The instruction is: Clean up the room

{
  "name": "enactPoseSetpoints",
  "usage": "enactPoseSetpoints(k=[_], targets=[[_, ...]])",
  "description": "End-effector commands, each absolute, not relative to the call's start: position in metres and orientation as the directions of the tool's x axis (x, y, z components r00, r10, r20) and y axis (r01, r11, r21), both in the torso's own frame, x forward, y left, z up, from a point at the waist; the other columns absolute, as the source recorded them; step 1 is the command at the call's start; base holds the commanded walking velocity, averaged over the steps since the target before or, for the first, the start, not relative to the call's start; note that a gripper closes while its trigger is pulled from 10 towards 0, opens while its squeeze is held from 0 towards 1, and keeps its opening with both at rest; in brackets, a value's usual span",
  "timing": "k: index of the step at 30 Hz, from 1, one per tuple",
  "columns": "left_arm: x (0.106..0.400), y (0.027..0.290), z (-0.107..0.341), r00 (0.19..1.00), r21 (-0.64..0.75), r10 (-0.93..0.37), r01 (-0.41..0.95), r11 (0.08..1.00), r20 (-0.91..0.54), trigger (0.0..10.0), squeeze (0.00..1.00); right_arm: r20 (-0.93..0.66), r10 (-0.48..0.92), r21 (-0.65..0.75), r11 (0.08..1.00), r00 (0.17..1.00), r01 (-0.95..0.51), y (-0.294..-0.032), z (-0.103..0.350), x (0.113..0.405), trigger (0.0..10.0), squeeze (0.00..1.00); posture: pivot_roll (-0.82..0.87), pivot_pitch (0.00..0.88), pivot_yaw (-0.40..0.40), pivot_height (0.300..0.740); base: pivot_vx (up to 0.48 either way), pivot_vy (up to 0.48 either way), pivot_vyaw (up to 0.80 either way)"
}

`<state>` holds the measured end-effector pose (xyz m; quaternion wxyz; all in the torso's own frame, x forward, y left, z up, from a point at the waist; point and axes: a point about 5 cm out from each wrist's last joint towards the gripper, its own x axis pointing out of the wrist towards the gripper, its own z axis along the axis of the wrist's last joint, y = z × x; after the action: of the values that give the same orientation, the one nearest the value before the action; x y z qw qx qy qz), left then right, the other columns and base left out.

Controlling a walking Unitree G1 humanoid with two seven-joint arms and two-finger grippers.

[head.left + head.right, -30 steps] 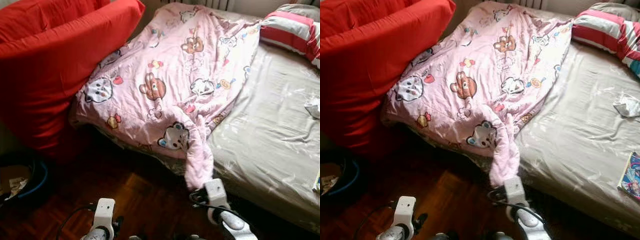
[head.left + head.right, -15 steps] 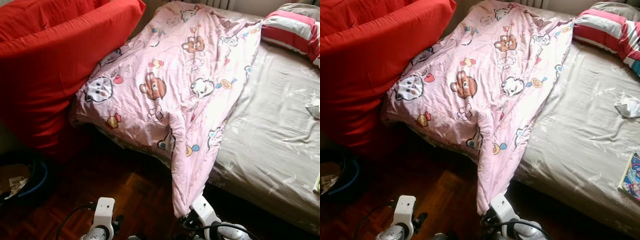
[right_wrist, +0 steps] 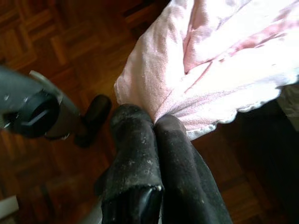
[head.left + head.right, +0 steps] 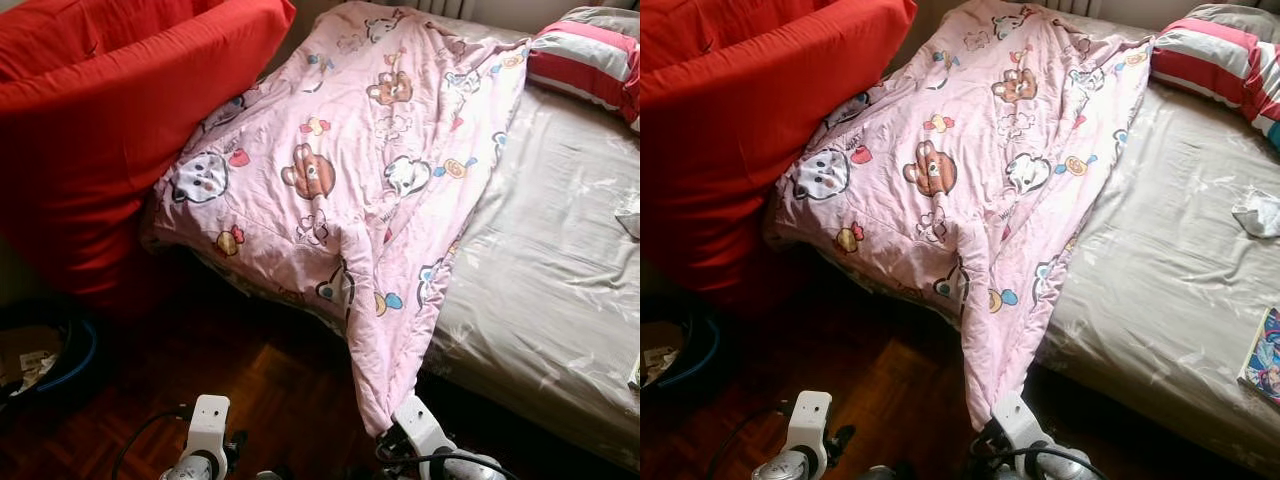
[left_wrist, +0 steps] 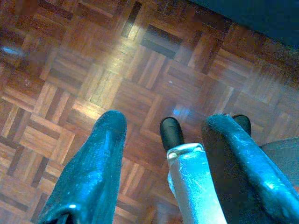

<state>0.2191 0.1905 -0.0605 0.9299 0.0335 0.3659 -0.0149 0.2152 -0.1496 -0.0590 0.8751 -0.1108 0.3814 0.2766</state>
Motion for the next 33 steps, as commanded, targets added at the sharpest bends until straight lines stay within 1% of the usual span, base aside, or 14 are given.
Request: enactPoseSetpoints(k=[1, 11, 17, 18, 19, 20, 21, 22, 23, 26, 27, 28, 31, 33], targets=[[0.208, 0.194, -0.067, 0.695, 0.06, -0.002, 0.065, 0.996, -0.719, 10.0, 0.0, -0.72, 0.398, 0.029, 0.836, 0.569, -0.548, -0.148, -0.06, 0.213, 10.0, 1.0, -0.08, 0.189, 0.045, 0.74, 0.0, 0.0, 0.0], [0.208, 0.195, -0.067, 0.695, 0.061, -0.002, 0.065, 0.996, -0.719, 10.0, 0.0, -0.659, 0.39, 0.033, 0.869, 0.643, -0.493, -0.147, -0.047, 0.227, 10.0, 1.0, -0.08, 0.182, 0.046, 0.74, 0.0, 0.0, 0.0], [0.208, 0.195, -0.067, 0.695, 0.06, -0.001, 0.064, 0.996, -0.719, 10.0, 0.0, -0.613, 0.396, 0.06, 0.886, 0.684, -0.46, -0.147, -0.039, 0.233, 10.0, 1.0, -0.08, 0.18, 0.046, 0.74, 0.0, 0.0, 0.0], [0.208, 0.195, -0.067, 0.695, 0.06, 0.0, 0.062, 0.996, -0.719, 10.0, 0.0, -0.586, 0.357, 0.053, 0.913, 0.728, -0.405, -0.15, -0.034, 0.238, 10.0, 0.83, -0.08, 0.182, 0.045, 0.74, 0.0, 0.0, 0.0], [0.208, 0.195, -0.067, 0.695, 0.06, 0.0, 0.062, 0.996, -0.719, 10.0, 0.0, -0.586, 0.357, 0.053, 0.913, 0.728, -0.405, -0.15, -0.034, 0.238, 10.0, 0.83, -0.08, 0.182, 0.045, 0.74, 0.0, 0.0, 0.0], [0.208, 0.195, -0.067, 0.693, 0.059, 0.002, 0.059, 0.997, -0.72, 10.0, 0.0, -0.562, 0.266, 0.067, 0.958, 0.784, -0.277, -0.158, -0.032, 0.244, 10.0, 0.0, -0.08, 0.181, 0.044, 0.74, 0.0, 0.0, 0.0], [0.208, 0.195, -0.067, 0.693, 0.059, 0.002, 0.059, 0.997, -0.72, 10.0, 0.0, -0.562, 0.266, 0.067, 0.958, 0.784, -0.277, -0.158, -0.032, 0.244, 10.0, 0.0, -0.08, 0.181, 0.044, 0.74, 0.0, 0.0, 0.0], [0.206, 0.195, -0.068, 0.685, 0.055, 0.003, 0.055, 0.997, -0.729, 10.0, 0.0, -0.581, 0.138, 0.086, 0.99, 0.802, -0.108, -0.174, -0.036, 0.243, 10.0, 0.0, -0.08, 0.181, 0.044, 0.74, 0.0, 0.0, 0.0], [0.206, 0.195, -0.069, 0.681, 0.056, 0.003, 0.056, 0.997, -0.733, 10.0, 0.0, -0.593, 0.09, 0.087, 0.995, 0.8, -0.047, -0.181, -0.039, 0.242, 10.0, 0.0, -0.08, 0.181, 0.044, 0.74, 0.0, 0.0, 0.0], [0.204, 0.196, -0.07, 0.673, 0.056, 0.014, 0.04, 0.998, -0.74, 10.0, 0.0, -0.651, -0.019, 0.082, 0.992, 0.758, 0.095, -0.199, -0.051, 0.226, 10.0, 0.0, -0.08, 0.181, 0.043, 0.74, 0.0, 0.0, 0.0], [0.202, 0.198, -0.071, 0.664, 0.051, 0.022, 0.024, 0.998, -0.747, 10.0, 0.0, -0.699, -0.053, 0.071, 0.987, 0.713, 0.142, -0.206, -0.062, 0.211, 10.0, 0.0, -0.08, 0.183, 0.043, 0.74, 0.0, 0.0, 0.0], [0.202, 0.198, -0.071, 0.664, 0.051, 0.022, 0.024, 0.998, -0.747, 10.0, 0.0, -0.699, -0.053, 0.071, 0.987, 0.713, 0.142, -0.206, -0.062, 0.211, 10.0, 0.0, -0.08, 0.183, 0.043, 0.74, 0.0, 0.0, 0.0], [0.199, 0.199, -0.073, 0.647, 0.051, 0.028, 0.018, 0.999, -0.762, 10.0, 0.0, -0.775, -0.082, 0.014, 0.989, 0.627, 0.145, -0.209, -0.078, 0.184, 10.0, 0.0, -0.08, 0.183, 0.041, 0.74, 0.0, 0.0, 0.0], [0.198, 0.199, -0.074, 0.644, 0.052, 0.028, 0.018, 0.998, -0.765, 10.0, 0.0, -0.787, -0.087, 0.001, 0.99, 0.611, 0.142, -0.21, -0.08, 0.179, 10.0, 0.0, -0.08, 0.183, 0.041, 0.74, 0.0, 0.0, 0.0]])
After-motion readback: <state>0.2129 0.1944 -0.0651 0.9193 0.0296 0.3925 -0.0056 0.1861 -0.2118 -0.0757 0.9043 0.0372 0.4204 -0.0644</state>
